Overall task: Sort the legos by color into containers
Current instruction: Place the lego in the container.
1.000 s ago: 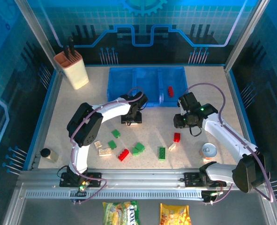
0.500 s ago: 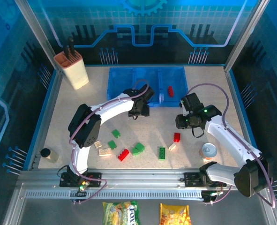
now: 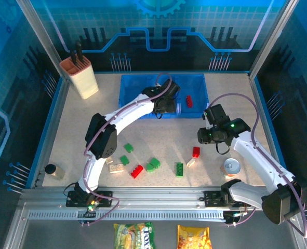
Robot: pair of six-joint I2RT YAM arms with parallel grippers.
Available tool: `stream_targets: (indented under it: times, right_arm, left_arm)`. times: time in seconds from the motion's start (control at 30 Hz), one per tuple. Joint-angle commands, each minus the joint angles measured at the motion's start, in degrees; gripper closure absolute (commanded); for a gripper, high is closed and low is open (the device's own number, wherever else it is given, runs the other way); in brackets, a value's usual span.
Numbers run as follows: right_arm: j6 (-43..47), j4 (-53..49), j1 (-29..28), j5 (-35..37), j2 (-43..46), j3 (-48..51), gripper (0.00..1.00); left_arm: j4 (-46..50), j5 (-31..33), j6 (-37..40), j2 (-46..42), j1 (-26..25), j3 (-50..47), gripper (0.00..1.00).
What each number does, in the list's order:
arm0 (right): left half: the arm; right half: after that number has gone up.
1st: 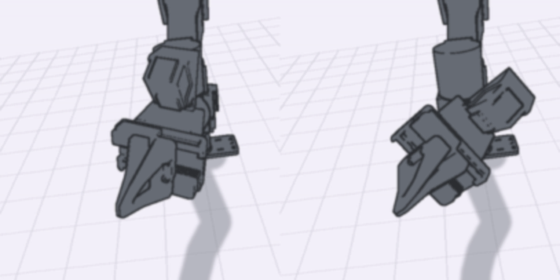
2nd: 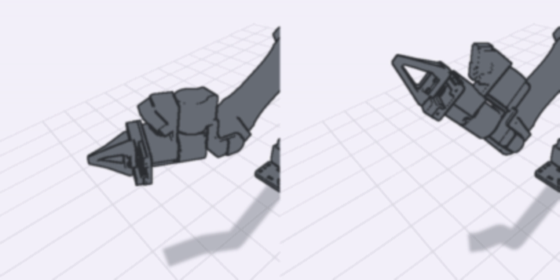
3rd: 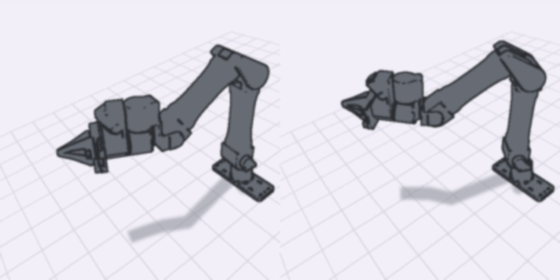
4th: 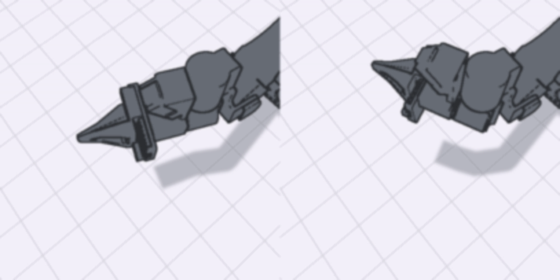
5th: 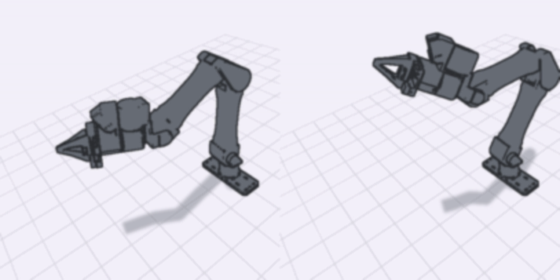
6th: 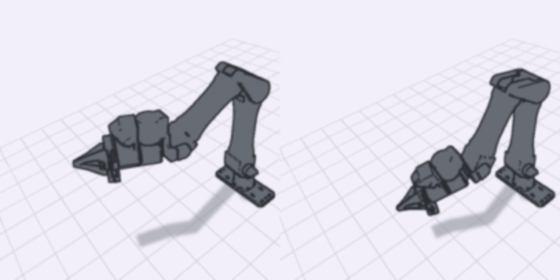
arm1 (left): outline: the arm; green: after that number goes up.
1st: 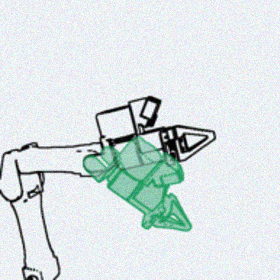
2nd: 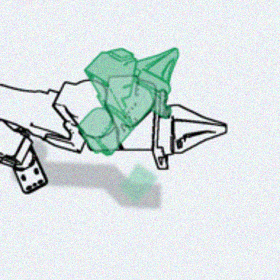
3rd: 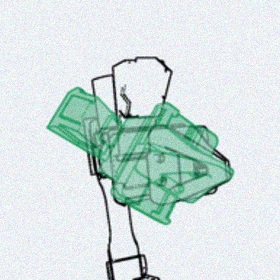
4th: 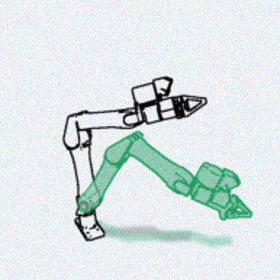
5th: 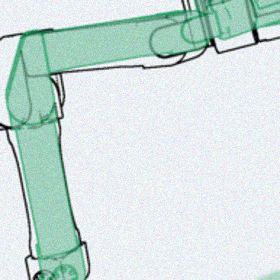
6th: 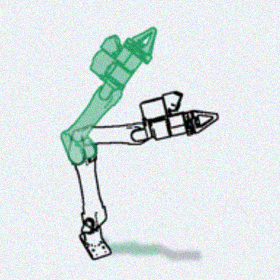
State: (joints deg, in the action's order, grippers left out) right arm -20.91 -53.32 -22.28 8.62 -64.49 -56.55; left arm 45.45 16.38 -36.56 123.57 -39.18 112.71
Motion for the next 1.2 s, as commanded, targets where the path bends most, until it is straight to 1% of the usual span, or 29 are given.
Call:
stream_targets:
  times: [0.0, 0.3, 0.43, 0.7, 0.8, 0.97, 1.17]
  right_arm:
    - [0.43, -1.84, 0.91, 0.75, 1.1, 0.67, 0.6]
    - [0.74, -1.39, 0.95, 0.61, 0.78, 1.42, 0.59]
    - [0.87, -1.2, 0.96, 0.51, 0.68, 1.45, 0.59]
    - [0.95, -1.03, 0.83, 0.12, 0.85, 1.79, 0.59]
    - [0.96, -1.13, 0.84, 0.17, 0.86, 1.84, 0.59]
    - [0.96, -1.11, 0.75, 0.23, 0.77, 1.91, 0.59]
    - [0.87, -1.17, 0.52, 0.66, 0.69, 2.19, 0.59]
  left_arm:
    - [4.0, 3.75, 2.39, 2.22, 0.17, 5.31, 0.42]
    - [9.02, 5.97, 5.61, 1.22, 3.48, 12.06, 0.42]
    - [10.48, 6.74, 7.5, -1.09, 6.44, 10.4, 0.43]
    - [9.44, 4.2, 10.76, -5.85, 13.71, 3.34, 0.43]
    - [8.61, 2.5, 12.07, -6.43, 15.91, 1.34, 0.44]
    - [7.18, 0.23, 14.07, -5.27, 17.97, -0.18, 0.44]
    - [6.37, -1.09, 15.68, -0.91, 19.37, 0.98, 0.44]
